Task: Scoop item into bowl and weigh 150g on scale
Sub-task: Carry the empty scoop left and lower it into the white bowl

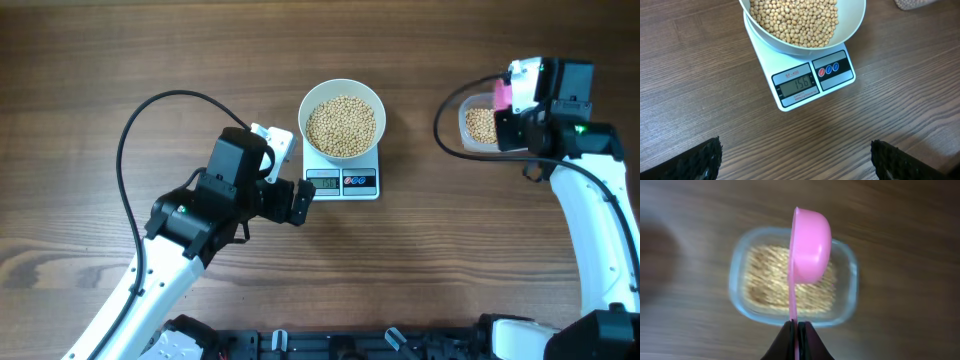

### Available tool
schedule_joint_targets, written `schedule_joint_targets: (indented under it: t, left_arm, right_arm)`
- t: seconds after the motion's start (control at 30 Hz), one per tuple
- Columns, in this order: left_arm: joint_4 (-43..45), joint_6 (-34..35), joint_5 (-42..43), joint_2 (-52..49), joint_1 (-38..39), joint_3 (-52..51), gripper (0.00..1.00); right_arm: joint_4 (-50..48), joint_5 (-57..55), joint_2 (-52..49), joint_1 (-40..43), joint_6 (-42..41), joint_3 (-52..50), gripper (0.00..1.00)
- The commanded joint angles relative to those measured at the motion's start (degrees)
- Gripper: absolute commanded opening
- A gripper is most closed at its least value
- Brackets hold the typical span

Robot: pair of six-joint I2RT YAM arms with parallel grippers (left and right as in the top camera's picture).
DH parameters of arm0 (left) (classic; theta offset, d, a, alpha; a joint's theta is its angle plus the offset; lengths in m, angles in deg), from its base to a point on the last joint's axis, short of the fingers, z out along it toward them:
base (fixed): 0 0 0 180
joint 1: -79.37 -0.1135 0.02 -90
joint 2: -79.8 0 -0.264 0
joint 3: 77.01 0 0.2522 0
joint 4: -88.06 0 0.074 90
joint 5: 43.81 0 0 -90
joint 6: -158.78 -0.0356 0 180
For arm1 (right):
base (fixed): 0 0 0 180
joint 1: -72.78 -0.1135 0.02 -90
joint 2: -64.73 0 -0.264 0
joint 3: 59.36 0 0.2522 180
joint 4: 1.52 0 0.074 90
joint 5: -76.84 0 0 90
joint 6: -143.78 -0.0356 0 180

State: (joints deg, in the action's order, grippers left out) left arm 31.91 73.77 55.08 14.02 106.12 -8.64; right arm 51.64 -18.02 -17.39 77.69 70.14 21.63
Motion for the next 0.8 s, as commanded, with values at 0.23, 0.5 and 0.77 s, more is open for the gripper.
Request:
schedule_joint_targets:
  t: [0.23, 0.5, 0.77]
  left_arm:
    - [0.2, -1.1, 0.5, -0.2, 0.2, 0.2, 1.00]
    - [0.2, -1.1, 0.5, -0.2, 0.2, 0.2, 1.00]
    - [0.2, -1.1, 0.5, -0.2, 0.2, 0.2, 1.00]
  right_arm:
    - [-11.4, 36.3, 10.4, -0.2, -5.7, 2.3, 0.04]
    - [-18.3, 45.4, 4.5, -6.6, -13.2, 2.1, 0.05]
    - [-18.8, 26.6, -3.0, -20.2, -6.1, 2.1, 0.04]
